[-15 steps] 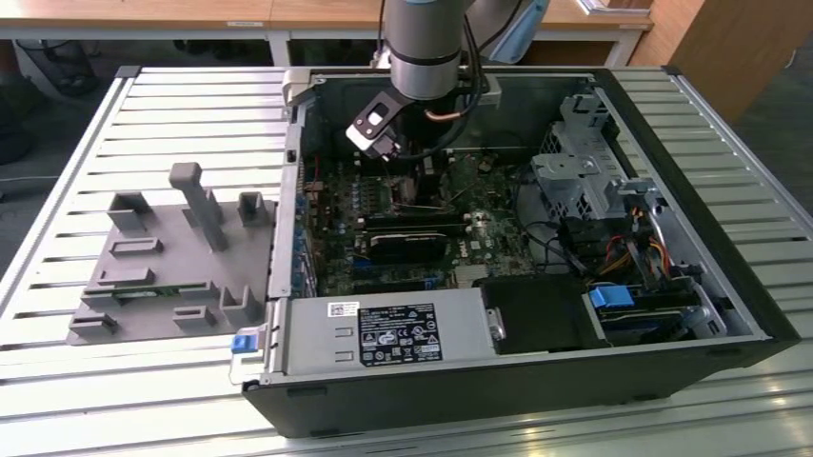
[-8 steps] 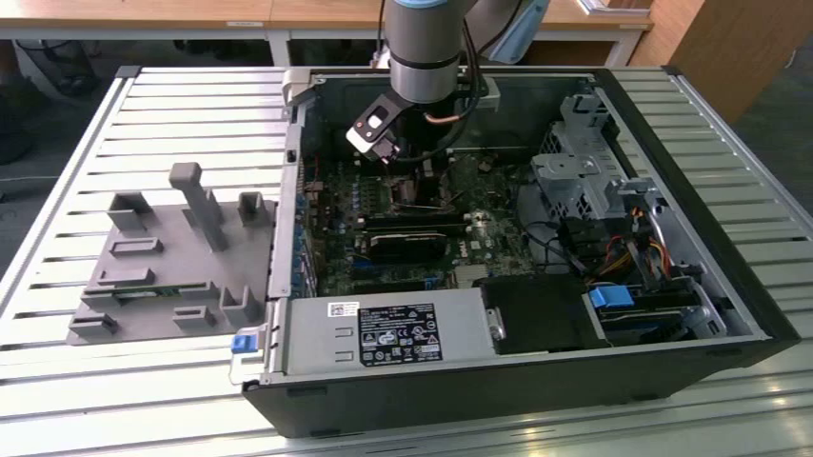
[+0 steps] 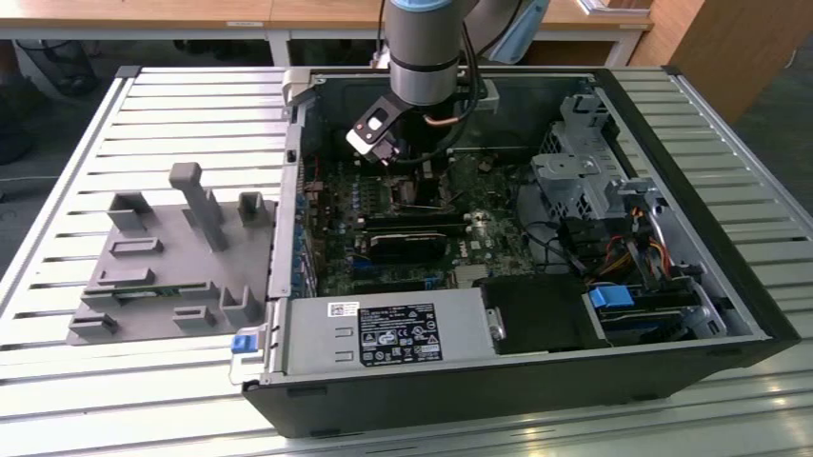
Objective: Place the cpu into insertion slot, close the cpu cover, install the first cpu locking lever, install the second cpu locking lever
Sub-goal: 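Place the cpu into insertion slot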
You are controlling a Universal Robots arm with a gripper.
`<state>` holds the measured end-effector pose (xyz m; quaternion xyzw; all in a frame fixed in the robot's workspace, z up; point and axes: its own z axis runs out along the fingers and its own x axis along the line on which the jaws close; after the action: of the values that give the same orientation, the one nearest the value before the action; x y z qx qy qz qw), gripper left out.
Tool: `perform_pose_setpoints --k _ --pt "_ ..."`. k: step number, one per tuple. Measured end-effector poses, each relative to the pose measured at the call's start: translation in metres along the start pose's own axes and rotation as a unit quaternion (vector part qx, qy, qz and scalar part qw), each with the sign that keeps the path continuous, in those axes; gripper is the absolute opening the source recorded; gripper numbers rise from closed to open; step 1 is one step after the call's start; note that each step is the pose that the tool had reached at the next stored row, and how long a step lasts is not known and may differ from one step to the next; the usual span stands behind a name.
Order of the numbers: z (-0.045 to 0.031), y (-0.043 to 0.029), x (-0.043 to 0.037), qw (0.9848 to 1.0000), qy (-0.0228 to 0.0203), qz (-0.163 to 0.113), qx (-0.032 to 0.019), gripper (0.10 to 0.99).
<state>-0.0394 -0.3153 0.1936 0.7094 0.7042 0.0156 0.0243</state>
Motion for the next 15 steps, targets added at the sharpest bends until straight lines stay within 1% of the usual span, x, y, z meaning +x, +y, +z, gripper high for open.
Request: perform_pose_setpoints --k 10,12,13,15 --pt "0.0001 0.0 0.0 1.0 -0.0001 0.0 -0.0001 0.541" --pt "0.0001 0.0 0.0 1.0 -0.0001 0.0 -0.0001 0.553" --pt "0.0001 0.0 0.0 1.0 -0.0002 0.0 -0.0001 0.612" --pt "0.0001 0.0 0.0 1.0 -0.0001 0.0 -0.0001 0.612"
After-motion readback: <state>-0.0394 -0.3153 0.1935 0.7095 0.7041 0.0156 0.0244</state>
